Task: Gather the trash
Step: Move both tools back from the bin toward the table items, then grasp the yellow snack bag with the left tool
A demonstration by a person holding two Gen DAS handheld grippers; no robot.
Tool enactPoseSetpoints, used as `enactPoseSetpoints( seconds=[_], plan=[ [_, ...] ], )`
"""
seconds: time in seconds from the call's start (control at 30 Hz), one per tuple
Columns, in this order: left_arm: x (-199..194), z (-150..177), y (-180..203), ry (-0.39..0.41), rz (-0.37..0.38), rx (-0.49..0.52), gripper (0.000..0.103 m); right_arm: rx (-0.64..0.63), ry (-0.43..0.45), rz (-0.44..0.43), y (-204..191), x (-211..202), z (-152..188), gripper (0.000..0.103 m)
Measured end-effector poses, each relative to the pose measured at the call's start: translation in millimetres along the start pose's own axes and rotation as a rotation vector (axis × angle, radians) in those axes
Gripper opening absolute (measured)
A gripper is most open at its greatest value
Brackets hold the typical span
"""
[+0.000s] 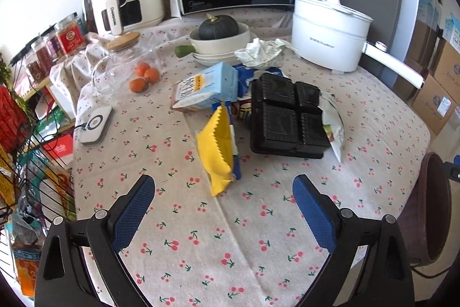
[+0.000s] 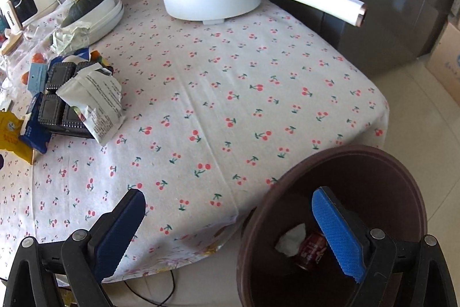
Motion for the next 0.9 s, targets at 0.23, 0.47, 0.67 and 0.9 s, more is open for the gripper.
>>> enactPoseSetpoints(
  seconds=[0.23,0.47,0.67,0.9],
  plan=[
    [27.2,-13.0,-15.7,-0.025,0.029,-0.100,0.084,-0.040,-0.010,0.010,-18.7,16.0,-11.8,0.097],
    [40.6,-17.5,-28.5,-0.060,0.075,-0.154,0.035,-0.053,-0.015,0.009,-29.3,25.8,-17.3,0.097],
    [34.4,-20.3,-43.9,-0.080,0.084,-0.204,0.014,-0.065,0.002,-0.005,-45.2,29.3,-25.7,0.097],
    [14.5,-21.0,-60.1,-0.074,0.089,-0.219,0.007,-0.065,0.043,-0.063,-76.0,39.6,-47.4,0.097]
  ],
)
Point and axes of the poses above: each gripper's, at about its wrist camera, not at the fingertips, and x roughly the way its jaws point, y to its right, z to its underside, the point moved 1 cm from there along x, roughly the way its jaws point, and after that the axes turned 14 degrees about -x, right-handed, at the moved point
